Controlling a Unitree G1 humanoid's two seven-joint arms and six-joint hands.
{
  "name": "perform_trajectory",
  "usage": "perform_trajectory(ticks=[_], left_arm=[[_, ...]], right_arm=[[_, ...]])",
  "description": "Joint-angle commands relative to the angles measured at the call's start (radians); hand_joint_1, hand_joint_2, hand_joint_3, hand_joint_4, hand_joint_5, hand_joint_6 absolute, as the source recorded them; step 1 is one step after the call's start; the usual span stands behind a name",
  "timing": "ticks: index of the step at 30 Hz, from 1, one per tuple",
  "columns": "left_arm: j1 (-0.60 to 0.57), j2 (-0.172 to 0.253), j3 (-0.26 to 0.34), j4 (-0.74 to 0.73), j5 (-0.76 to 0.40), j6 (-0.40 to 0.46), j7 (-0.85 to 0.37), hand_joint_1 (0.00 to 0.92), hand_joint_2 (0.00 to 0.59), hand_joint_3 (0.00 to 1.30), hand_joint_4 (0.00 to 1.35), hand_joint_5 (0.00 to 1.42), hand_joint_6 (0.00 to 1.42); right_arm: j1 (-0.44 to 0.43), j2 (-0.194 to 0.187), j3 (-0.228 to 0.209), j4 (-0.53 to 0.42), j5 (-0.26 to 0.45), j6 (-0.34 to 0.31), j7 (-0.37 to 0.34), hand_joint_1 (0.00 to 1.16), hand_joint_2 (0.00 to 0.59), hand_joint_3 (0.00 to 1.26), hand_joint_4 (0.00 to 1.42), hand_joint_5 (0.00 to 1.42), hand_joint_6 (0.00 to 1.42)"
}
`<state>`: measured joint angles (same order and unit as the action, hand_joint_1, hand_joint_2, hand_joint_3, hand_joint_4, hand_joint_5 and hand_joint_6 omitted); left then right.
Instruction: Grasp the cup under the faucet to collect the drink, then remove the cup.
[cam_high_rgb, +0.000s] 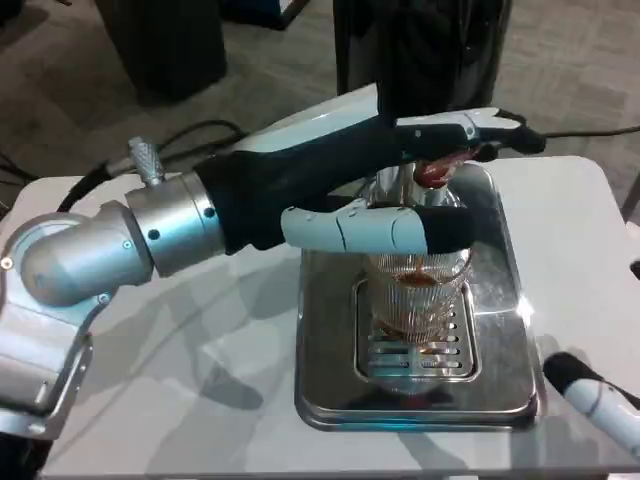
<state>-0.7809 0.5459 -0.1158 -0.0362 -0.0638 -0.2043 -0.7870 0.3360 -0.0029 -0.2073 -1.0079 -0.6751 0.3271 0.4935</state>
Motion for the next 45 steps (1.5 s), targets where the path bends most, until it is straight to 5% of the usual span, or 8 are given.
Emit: perform_trajectory(ticks=[1, 19, 45], left_arm=[[0.029, 0.026, -0.005, 0.005, 0.017, -0.004, -0.022, 0.01, 0.103, 0.2, 0.07, 0.13, 0.06], [0.024, 0.047, 0.009, 0.001, 0.013, -0.015, -0.019, 0.015, 0.105, 0.22, 0.09, 0.14, 0.06], [0.031, 0.063, 0.058, 0.01, -0.002, -0.022, -0.016, 0.015, 0.101, 0.26, 0.13, 0.16, 0.07]], right_arm=[[-0.025, -0.008, 0.053, 0.054, -0.026, 0.007, -0.073, 0.18, 0.151, 0.0, 0.0, 0.01, 0.23], [-0.163, -0.015, 0.153, 0.276, -0.012, 0.01, -0.291, 0.16, 0.155, 0.0, 0.0, 0.01, 0.21], [-0.349, -0.034, 0.218, 0.432, 0.085, 0.07, -0.367, 0.01, 0.113, 0.0, 0.0, 0.03, 0.23]])
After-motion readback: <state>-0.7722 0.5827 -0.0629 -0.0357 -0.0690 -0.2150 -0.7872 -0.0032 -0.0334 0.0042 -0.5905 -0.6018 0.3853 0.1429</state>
